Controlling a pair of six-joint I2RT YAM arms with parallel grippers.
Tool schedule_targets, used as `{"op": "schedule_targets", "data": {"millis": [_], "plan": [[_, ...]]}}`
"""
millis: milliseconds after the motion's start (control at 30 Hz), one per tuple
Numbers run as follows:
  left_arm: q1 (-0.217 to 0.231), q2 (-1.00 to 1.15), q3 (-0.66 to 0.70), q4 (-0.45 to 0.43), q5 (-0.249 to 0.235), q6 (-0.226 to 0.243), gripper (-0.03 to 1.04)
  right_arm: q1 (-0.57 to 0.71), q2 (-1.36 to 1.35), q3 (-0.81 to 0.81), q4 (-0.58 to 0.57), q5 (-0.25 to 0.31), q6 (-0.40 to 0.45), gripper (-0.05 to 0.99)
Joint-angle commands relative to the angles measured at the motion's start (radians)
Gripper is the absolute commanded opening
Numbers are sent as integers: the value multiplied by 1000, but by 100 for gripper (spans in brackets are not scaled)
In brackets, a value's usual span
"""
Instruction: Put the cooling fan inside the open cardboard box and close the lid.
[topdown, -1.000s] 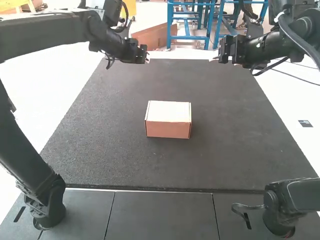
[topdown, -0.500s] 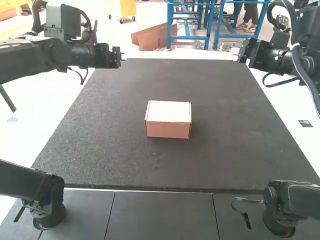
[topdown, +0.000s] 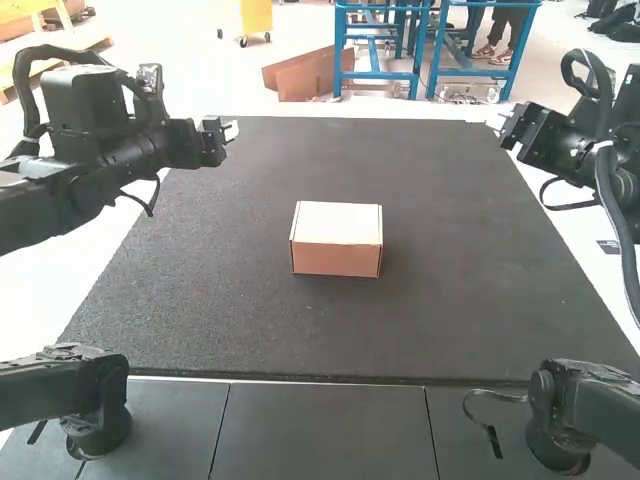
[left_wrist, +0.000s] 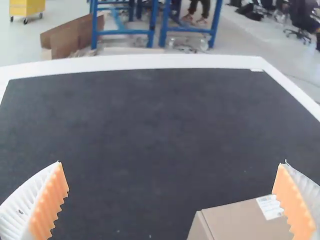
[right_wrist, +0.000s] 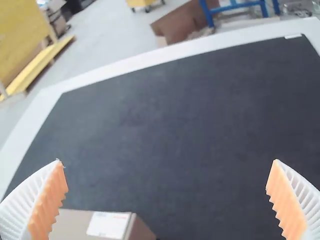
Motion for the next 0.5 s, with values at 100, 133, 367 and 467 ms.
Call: {"op": "schedule_targets", "data": {"millis": [100,133,367,467], "plan": [[6,-166,-159,188,1,-35,97,-12,-88,-102,85,57,4,91],[7,-188,-191,215,-1,-35,97,-13,-94,-121,102,65,-3,91],[7,-343,-323,251,-62,-20,97,-8,-97,-224,247,114,-55,91],[7,-412,-373,248,-90,-1,97,-1,-92,-270,287,138,-62,91]]}}
